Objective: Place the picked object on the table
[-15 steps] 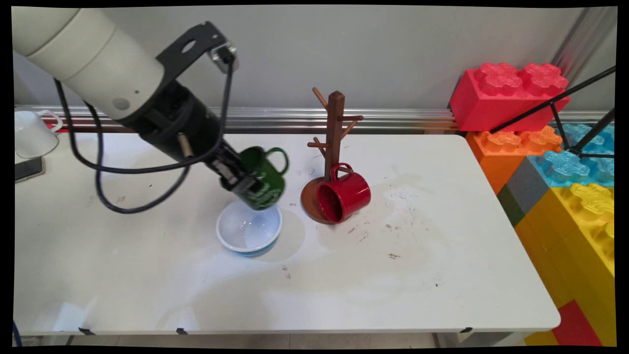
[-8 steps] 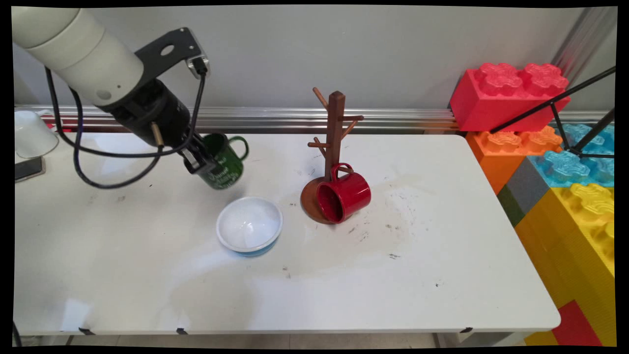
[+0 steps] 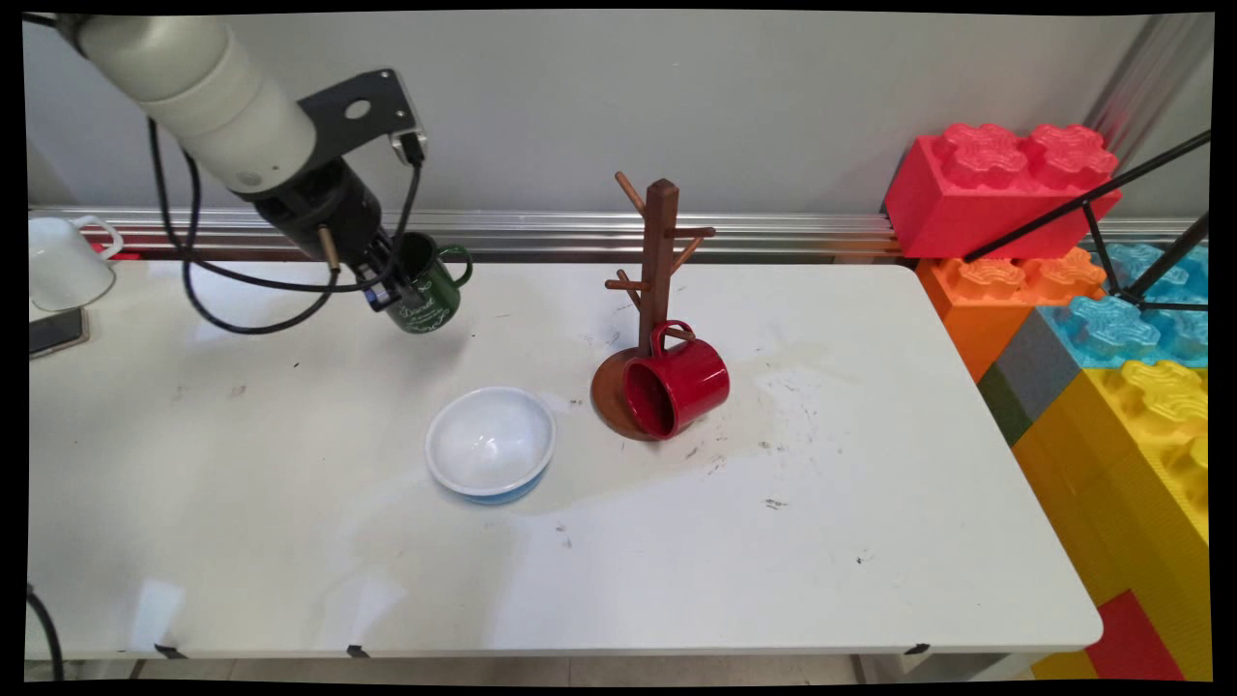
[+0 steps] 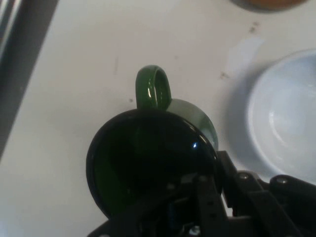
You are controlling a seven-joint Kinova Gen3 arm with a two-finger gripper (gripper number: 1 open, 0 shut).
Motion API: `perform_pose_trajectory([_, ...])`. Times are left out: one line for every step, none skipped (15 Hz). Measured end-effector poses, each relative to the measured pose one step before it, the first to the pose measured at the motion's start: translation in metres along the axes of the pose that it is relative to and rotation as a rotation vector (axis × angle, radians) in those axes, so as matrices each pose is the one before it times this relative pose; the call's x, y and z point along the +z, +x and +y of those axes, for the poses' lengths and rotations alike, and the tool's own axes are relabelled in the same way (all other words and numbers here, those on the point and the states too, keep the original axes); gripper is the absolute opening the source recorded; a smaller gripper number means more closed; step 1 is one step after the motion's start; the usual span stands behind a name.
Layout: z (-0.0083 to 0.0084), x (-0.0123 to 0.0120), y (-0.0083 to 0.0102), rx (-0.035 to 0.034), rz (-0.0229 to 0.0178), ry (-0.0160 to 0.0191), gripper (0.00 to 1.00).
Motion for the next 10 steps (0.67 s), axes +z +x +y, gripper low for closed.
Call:
perform_pose_trajectory([-0.00113,0.0042,0.00183,0.00694,-0.00365,0.00474,0.0])
perform_pose_trajectory([-0.00155,0.00871,0.00417,0.01305,-0.0052,0.00805,0.0])
perform_pose_trajectory([-0.00084,0.00566,0.00242,0.00729,-0.00367,0.00452,0.0])
perform_pose_trajectory([-0.00069,0.007,0.00269,0.00847,-0.00494,0.00423,0.0])
perform_pose_trajectory([-0.0006,0.00811,0.00218,0.00754,-0.007,0.00423,0.0])
perform_pose_trajectory([-0.00039,0.00829,0.00136,0.00533,-0.00909,0.00197,0.0])
perform_pose_trajectory([0.00032,0.00713,0.00064,0.00374,-0.00844,-0.00113,0.0])
perform_pose_trajectory([0.00072,0.00794,0.00014,0.00306,-0.00959,-0.00293,0.0])
perform_pose_trajectory([0.00081,0.00659,0.00024,0.0027,-0.0079,-0.00362,0.0])
perform_pose_trajectory([0.0004,0.00418,0.00013,0.00075,-0.00476,-0.00224,0.0])
